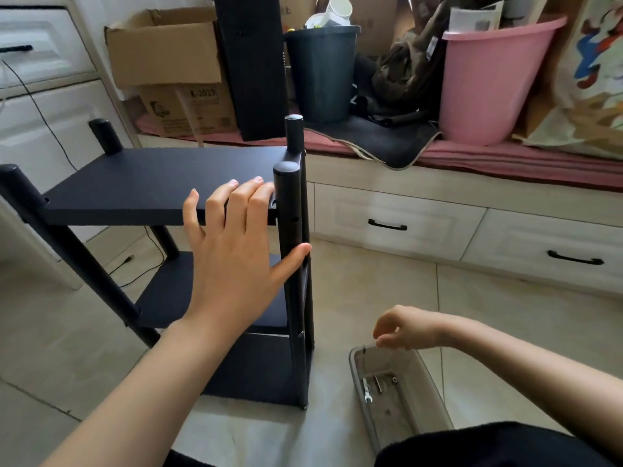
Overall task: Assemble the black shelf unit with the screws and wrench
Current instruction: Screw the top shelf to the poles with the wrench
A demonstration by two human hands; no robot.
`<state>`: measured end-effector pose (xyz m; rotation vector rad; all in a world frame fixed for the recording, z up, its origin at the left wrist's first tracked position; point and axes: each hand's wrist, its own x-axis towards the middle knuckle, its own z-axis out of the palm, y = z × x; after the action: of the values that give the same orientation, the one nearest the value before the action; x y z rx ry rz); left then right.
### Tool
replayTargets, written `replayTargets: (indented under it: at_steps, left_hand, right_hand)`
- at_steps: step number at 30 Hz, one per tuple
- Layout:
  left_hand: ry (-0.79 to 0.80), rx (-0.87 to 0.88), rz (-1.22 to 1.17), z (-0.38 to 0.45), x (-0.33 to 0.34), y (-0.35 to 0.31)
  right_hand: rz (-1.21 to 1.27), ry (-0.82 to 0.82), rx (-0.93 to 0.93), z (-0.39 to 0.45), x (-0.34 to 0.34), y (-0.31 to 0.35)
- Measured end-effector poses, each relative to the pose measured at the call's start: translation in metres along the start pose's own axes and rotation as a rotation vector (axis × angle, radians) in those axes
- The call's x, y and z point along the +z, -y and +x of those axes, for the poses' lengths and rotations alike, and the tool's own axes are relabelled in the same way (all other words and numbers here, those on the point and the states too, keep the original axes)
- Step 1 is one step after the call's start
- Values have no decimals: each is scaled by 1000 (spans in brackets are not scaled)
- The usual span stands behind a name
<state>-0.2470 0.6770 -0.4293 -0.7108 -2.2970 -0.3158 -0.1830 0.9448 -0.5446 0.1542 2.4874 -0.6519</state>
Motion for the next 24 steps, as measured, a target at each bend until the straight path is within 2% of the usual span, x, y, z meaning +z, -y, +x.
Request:
replayTargets:
  at_steps: [5, 9, 15, 19, 24]
  left_hand:
    - [-33, -18, 40, 4, 7, -4]
    - [-75, -29, 69, 4, 13, -5]
    - [-94, -36, 106, 3, 19, -6]
    - [-92, -40, 115, 4, 21, -7]
    - [-106, -44, 106, 5, 23, -12]
  right_hand:
    - [206, 126, 201, 29, 75, -52]
    - [255, 149, 234, 57, 127, -59]
    - [385, 226, 299, 81, 168, -55]
    - [487, 182, 290, 91, 172, -59]
    - [440, 65, 221, 110, 153, -51]
